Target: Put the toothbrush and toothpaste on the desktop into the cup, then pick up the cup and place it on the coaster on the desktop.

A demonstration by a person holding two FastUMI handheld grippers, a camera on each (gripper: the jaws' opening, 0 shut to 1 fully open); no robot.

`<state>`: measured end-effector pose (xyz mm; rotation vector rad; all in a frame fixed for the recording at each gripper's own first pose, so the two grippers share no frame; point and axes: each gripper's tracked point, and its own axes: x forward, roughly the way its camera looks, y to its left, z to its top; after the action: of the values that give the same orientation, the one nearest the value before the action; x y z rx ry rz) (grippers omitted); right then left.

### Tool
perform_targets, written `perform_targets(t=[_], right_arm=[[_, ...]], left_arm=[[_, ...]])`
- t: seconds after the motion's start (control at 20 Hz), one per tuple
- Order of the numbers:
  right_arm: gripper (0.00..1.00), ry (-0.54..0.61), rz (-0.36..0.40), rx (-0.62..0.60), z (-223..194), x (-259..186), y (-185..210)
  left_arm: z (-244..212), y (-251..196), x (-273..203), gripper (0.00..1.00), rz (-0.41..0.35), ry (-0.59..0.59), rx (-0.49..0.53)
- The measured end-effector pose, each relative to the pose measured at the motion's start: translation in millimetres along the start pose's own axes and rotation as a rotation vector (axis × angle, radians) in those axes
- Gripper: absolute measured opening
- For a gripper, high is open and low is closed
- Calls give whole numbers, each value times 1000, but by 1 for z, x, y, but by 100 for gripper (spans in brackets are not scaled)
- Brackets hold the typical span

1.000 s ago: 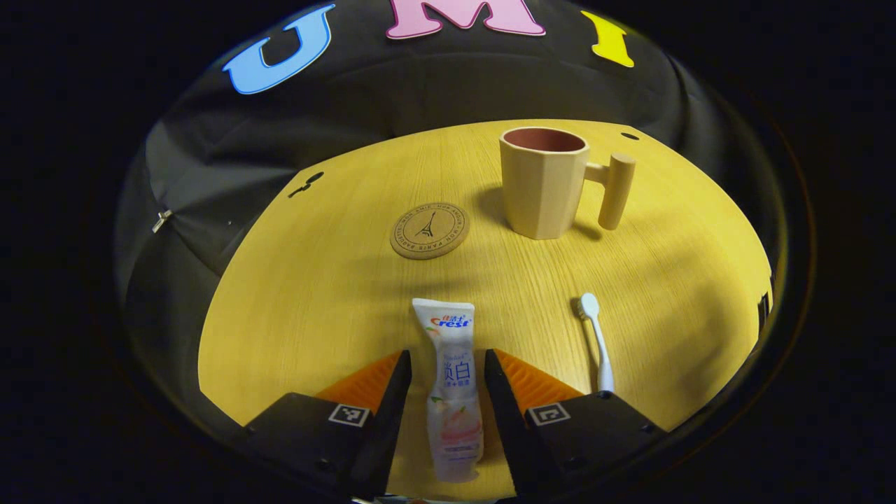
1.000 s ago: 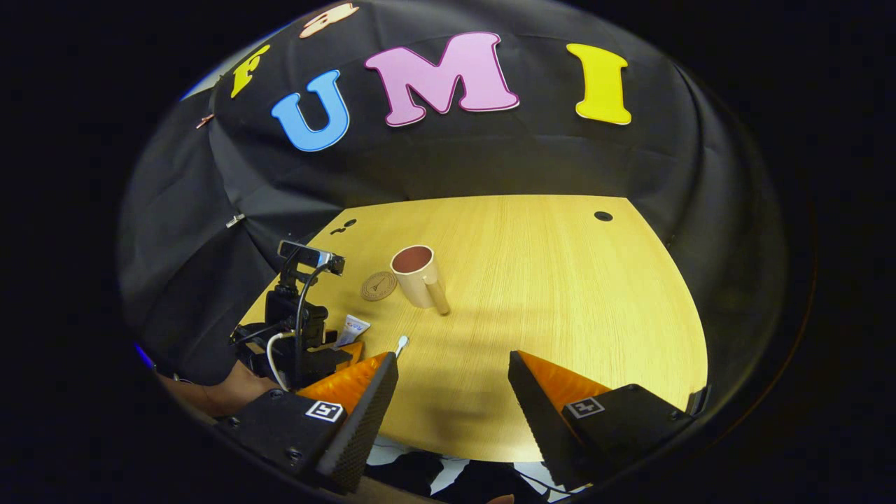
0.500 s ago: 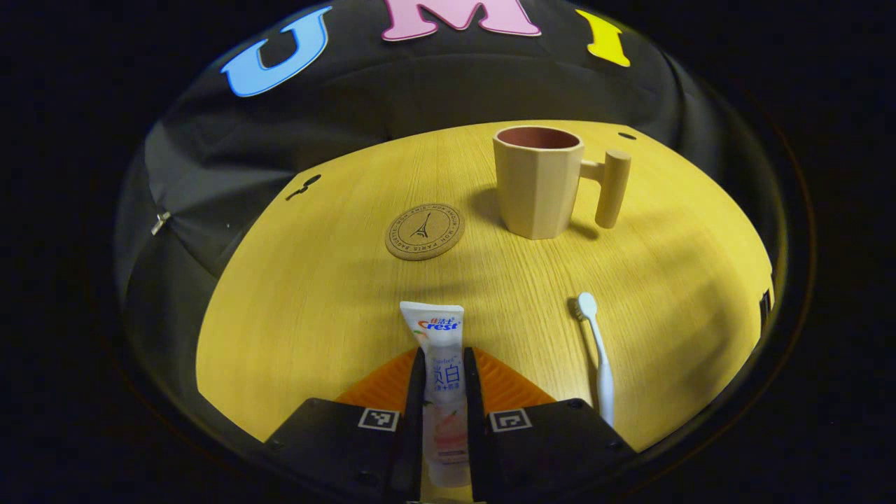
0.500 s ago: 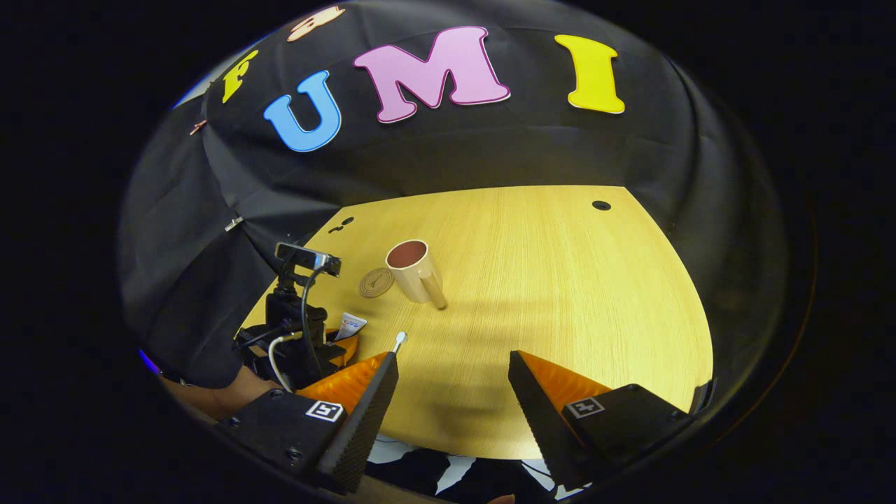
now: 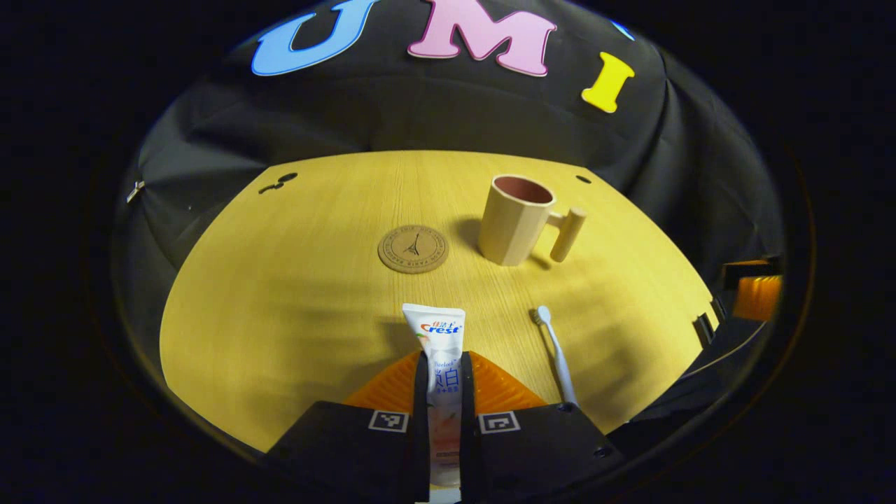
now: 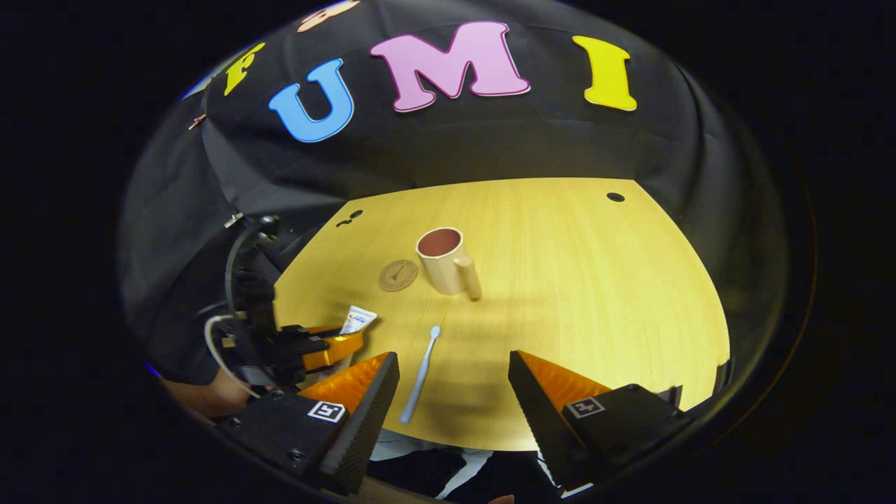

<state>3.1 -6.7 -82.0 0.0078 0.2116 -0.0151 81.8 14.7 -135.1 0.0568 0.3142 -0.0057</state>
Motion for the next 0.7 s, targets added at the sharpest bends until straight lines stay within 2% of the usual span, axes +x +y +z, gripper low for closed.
perform_targets(t=[0.05, 0.1, 0.3, 0.35, 0.4, 0.7], right_arm=[[97, 14, -4, -8, -4, 6, 7], [97, 24, -8, -13, -8, 13, 16], [97, 78, -55, -17, -27, 46, 33], [97, 92, -67, -10, -31, 54, 35], [97, 108, -77, -4, -36, 62, 37], [95, 185, -126, 11, -58, 105, 36]], left_arm=[[4, 4, -11, 27, -13, -11, 7], [8, 8, -21, 22, -24, -23, 12], [17, 30, -51, 22, -41, -45, 23], [17, 38, -55, 27, -40, -47, 24], [17, 43, -58, 22, -40, -46, 26], [2, 71, -69, 22, -29, -22, 10]])
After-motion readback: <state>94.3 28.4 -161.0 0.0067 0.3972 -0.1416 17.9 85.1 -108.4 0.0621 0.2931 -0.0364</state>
